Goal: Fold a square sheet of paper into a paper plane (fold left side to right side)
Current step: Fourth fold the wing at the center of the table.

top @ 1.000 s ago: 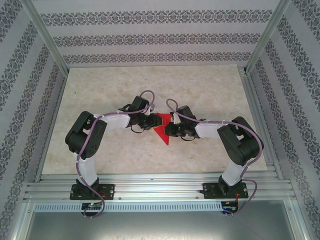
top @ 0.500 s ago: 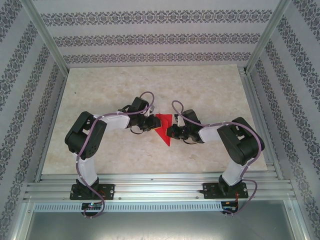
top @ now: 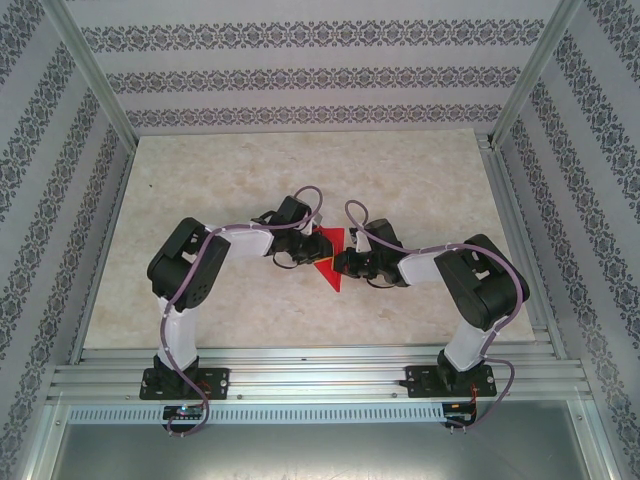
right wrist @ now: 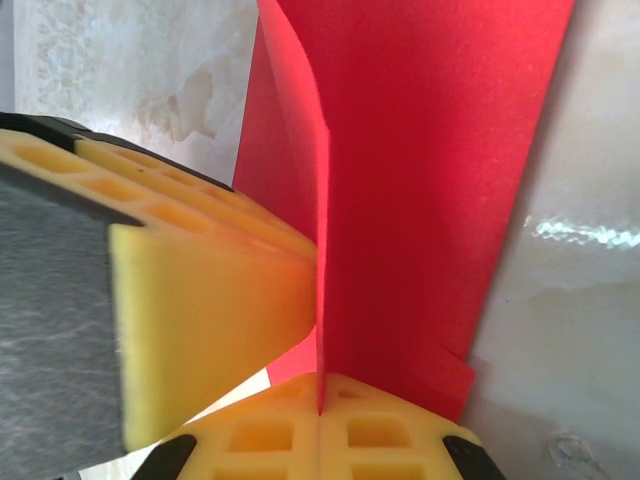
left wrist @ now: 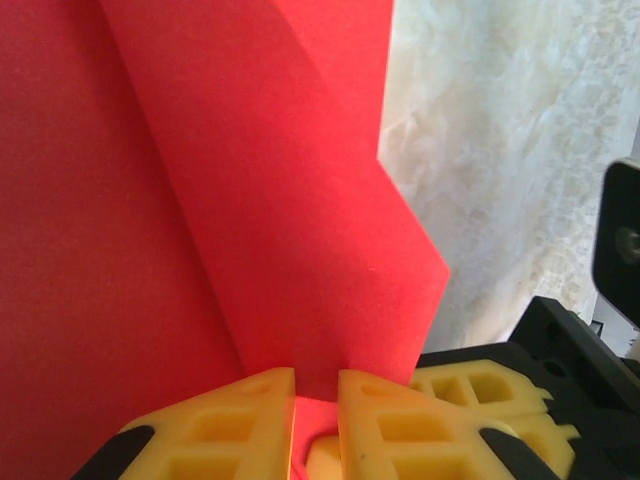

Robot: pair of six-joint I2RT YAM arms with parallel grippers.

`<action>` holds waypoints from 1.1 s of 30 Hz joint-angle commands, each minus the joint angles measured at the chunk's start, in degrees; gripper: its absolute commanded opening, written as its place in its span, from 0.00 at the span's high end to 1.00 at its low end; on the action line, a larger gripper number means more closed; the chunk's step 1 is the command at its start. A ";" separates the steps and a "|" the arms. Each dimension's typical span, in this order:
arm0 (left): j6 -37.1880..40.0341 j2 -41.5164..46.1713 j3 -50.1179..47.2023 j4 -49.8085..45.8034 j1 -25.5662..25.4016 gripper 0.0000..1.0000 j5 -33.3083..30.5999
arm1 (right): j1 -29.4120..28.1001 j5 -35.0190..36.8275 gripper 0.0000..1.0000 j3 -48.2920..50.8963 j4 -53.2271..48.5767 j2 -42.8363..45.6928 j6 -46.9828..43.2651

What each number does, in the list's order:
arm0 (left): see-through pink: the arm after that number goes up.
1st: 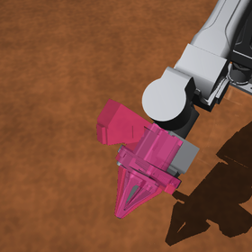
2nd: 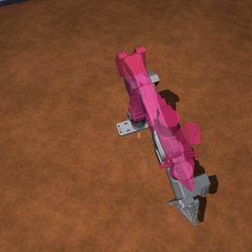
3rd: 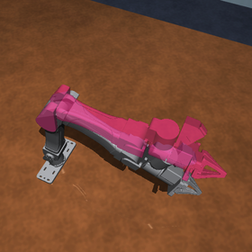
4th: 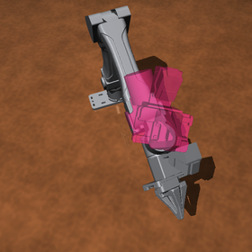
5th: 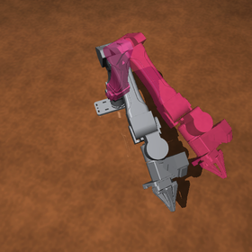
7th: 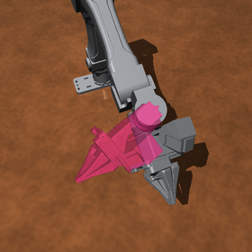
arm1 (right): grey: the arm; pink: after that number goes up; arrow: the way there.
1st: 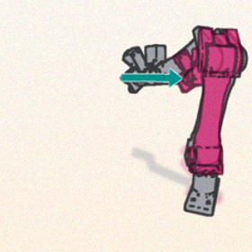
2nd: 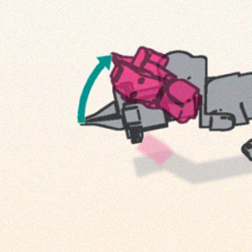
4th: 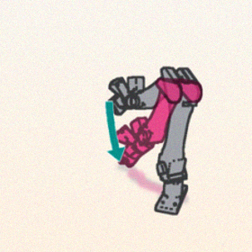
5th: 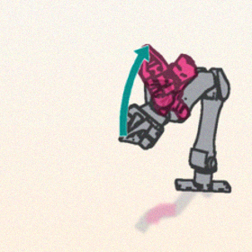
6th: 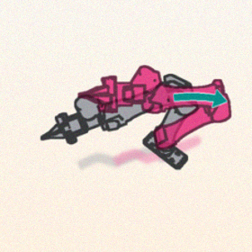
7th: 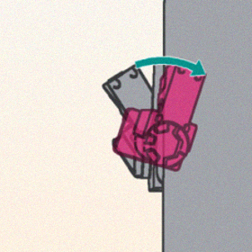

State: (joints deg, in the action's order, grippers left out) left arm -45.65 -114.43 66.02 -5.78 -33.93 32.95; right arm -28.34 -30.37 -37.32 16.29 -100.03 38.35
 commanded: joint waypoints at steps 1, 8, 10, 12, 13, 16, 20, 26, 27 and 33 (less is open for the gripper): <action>-0.60 -1.23 1.23 0.69 -0.53 0.80 -0.03 | 0.48 -0.66 0.95 0.41 1.33 0.21 0.41; -0.35 -1.52 0.55 0.55 -0.57 0.81 -0.52 | 1.42 0.45 0.84 -0.37 -4.44 5.44 -0.83; -0.36 -1.49 0.51 0.60 -0.53 0.81 -0.57 | 1.78 1.35 0.81 -0.71 -6.89 7.35 -1.78; -0.27 -1.50 0.51 0.60 -0.53 0.81 -0.53 | 1.88 3.33 0.79 -1.38 -10.66 8.87 -3.27; -0.26 -1.46 0.51 0.60 -0.55 0.80 -0.56 | 1.88 4.09 0.79 -1.52 -11.68 9.09 -3.66; -0.17 -1.32 0.48 0.65 -0.57 0.80 -0.61 | 1.82 5.28 0.71 -1.66 -13.22 8.39 -4.00; -0.11 -1.32 0.38 0.45 -0.60 0.81 -0.60 | 1.22 5.41 0.70 -1.83 -12.42 7.04 -3.44; 0.03 -1.18 0.50 0.37 -0.63 0.81 -0.61 | 1.64 4.23 0.69 -2.10 -9.92 7.04 -1.96; 0.03 -1.16 0.41 0.33 -0.64 0.80 -0.61 | 2.49 2.80 0.70 -1.80 -7.80 6.89 -0.82; 0.03 -1.13 0.37 0.41 -0.64 0.81 -0.61 | 4.07 0.04 0.69 -4.81 -6.67 4.94 -0.75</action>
State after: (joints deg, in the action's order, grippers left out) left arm -45.76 -114.87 66.06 -5.67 -33.93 32.69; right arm -24.95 -28.01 -39.68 6.68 -93.54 37.45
